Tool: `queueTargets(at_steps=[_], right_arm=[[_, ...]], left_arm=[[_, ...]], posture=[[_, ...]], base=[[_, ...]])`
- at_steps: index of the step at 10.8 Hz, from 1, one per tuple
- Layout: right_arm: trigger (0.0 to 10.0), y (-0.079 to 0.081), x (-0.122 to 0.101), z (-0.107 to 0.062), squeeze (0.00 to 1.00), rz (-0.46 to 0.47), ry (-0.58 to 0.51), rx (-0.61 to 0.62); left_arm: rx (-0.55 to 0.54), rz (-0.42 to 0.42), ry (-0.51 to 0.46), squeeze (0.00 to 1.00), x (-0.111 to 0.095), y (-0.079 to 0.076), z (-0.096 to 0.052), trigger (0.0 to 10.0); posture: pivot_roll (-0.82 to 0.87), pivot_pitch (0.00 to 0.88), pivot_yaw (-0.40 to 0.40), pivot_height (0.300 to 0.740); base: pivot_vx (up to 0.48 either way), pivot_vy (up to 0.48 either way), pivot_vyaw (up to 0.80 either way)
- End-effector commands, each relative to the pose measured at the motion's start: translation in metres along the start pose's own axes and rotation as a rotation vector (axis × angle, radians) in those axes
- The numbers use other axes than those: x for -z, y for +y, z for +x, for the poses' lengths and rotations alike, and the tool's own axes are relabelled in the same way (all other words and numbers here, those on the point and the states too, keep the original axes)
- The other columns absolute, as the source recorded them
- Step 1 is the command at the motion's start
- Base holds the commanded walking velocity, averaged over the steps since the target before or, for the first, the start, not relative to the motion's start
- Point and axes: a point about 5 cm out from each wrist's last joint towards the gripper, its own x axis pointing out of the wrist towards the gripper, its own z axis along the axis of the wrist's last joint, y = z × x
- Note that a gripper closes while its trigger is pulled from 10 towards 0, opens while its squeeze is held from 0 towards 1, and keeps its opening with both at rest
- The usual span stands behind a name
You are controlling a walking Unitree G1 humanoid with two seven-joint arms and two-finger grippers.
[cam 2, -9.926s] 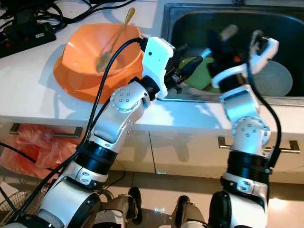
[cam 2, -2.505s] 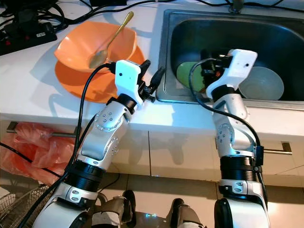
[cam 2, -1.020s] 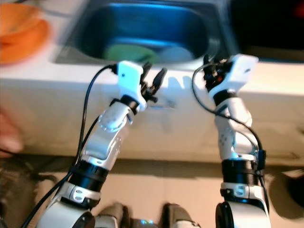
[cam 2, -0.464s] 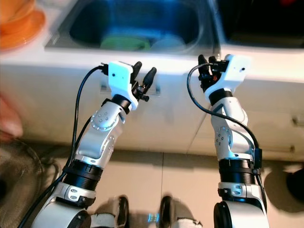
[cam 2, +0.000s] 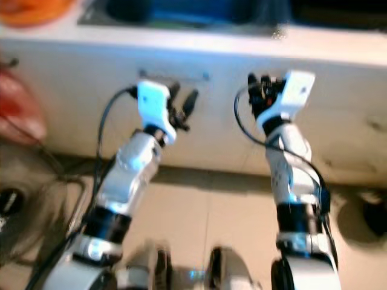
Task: Kitchen organization
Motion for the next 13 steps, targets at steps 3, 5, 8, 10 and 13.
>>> queueTargets(at_steps=[3,5,8,10,13], right_arm=[[10.0,-0.006,0.019,-0.006,0.00,-0.003,0.067,0.012],[10.0,-0.018,0.078,-0.028,0.00,0.001,0.289,0.045],[10.0,-0.036,0.154,-0.085,0.00,0.016,0.623,0.084],[10.0,-0.048,0.193,-0.137,0.00,-0.043,0.862,0.134],[10.0,-0.047,0.216,-0.180,0.00,-0.059,1.017,0.140]], left_arm=[[-0.071,-0.030,0.207,0.00,0.057,0.029,-0.027,10.0],[-0.214,-0.056,0.482,0.00,0.122,0.057,-0.077,10.0],[-0.282,-0.063,0.696,0.00,0.166,0.066,-0.130,10.0],[-0.323,-0.070,0.839,0.00,0.189,0.066,-0.169,10.0],[-0.352,-0.073,0.972,0.00,0.206,0.063,-0.207,10.0]], posture=[[0.03,0.209,-0.007,0.740],[0.03,0.215,-0.011,0.740],[0.02,0.230,-0.019,0.740],[0.02,0.232,-0.024,0.740],[0.02,0.233,-0.025,0.740]], base=[[0.000,0.000,0.00],[0.000,0.000,0.00],[0.000,0.000,0.00],[0.000,0.000,0.00],[0.000,0.000,0.00]])
